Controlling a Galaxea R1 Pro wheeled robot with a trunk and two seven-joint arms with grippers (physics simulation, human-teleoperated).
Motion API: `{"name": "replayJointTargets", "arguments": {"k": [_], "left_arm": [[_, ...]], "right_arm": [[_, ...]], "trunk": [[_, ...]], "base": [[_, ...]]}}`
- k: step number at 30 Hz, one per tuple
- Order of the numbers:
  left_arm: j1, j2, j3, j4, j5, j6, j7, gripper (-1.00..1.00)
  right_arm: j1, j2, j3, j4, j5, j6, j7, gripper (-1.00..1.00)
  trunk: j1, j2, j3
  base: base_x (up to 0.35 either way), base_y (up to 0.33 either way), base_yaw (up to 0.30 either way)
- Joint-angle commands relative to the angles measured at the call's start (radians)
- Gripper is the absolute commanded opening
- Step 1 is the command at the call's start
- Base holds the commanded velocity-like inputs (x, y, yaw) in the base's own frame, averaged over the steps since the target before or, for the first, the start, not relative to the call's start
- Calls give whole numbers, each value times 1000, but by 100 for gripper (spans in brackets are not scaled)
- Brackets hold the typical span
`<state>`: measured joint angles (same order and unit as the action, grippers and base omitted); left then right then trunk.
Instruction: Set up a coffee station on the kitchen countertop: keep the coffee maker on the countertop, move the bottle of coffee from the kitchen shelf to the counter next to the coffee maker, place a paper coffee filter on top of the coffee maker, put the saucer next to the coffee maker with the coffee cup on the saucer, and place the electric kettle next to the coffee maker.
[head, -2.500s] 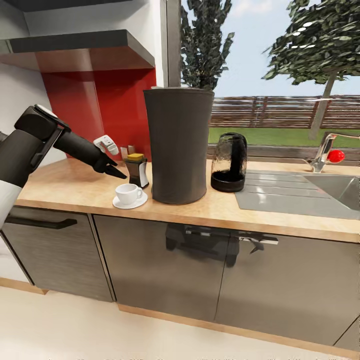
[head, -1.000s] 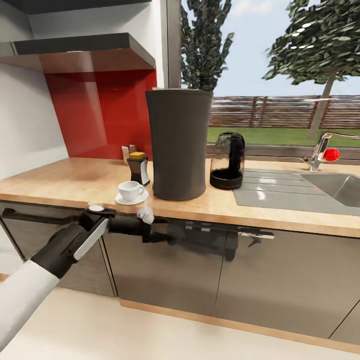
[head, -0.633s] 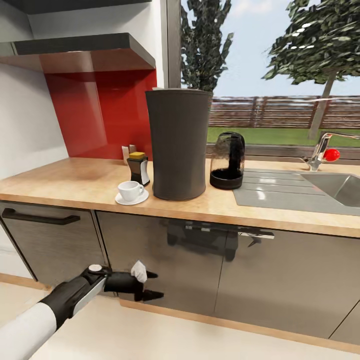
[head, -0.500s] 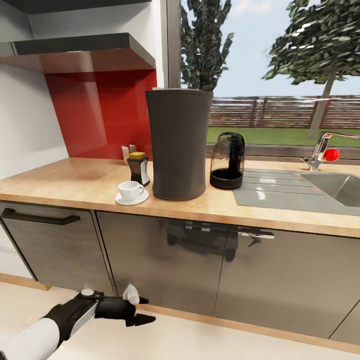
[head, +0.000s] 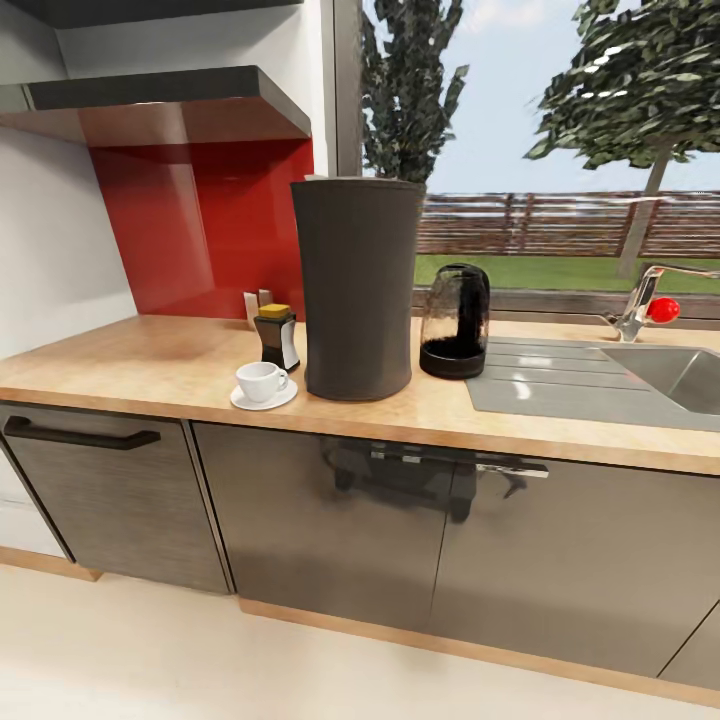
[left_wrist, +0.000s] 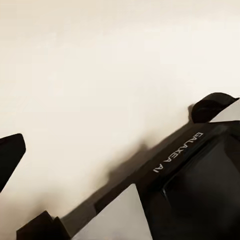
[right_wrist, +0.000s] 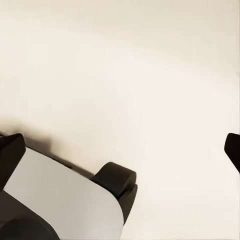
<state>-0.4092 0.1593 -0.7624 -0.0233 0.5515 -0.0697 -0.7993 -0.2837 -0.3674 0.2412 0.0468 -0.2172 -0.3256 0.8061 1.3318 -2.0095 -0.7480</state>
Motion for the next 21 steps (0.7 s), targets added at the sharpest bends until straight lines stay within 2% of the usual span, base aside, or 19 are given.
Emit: {"name": "replayJointTargets", "arguments": {"k": [1,2,7,15,21], "left_arm": [[16,14,-6,0,5,-8,10,100],[26,26,-5,0,5,-8,17,100],[42,51,13,0,19,-8,27,100],[49,56,23,0,23,-8,29,100],[50,54,22,0,24,-8,30,100]], "right_arm": [[-2,1,9,4,-10,-6,-13,100],[-2,1,9,4,-10,-6,-24,100],[-2,2,9,3,-10,-5,-37,100],[-2,5,11,2,-9,-1,-39,100],[-2,19,11,3,-6,-4,-58,100]], "trunk": [[0,0,-1],[0,0,-1],[0,0,-1],[0,0,-1],[0,0,-1]], "base": [[0,0,0],[0,0,0],[0,0,0],[0,0,0],[0,0,0]]}}
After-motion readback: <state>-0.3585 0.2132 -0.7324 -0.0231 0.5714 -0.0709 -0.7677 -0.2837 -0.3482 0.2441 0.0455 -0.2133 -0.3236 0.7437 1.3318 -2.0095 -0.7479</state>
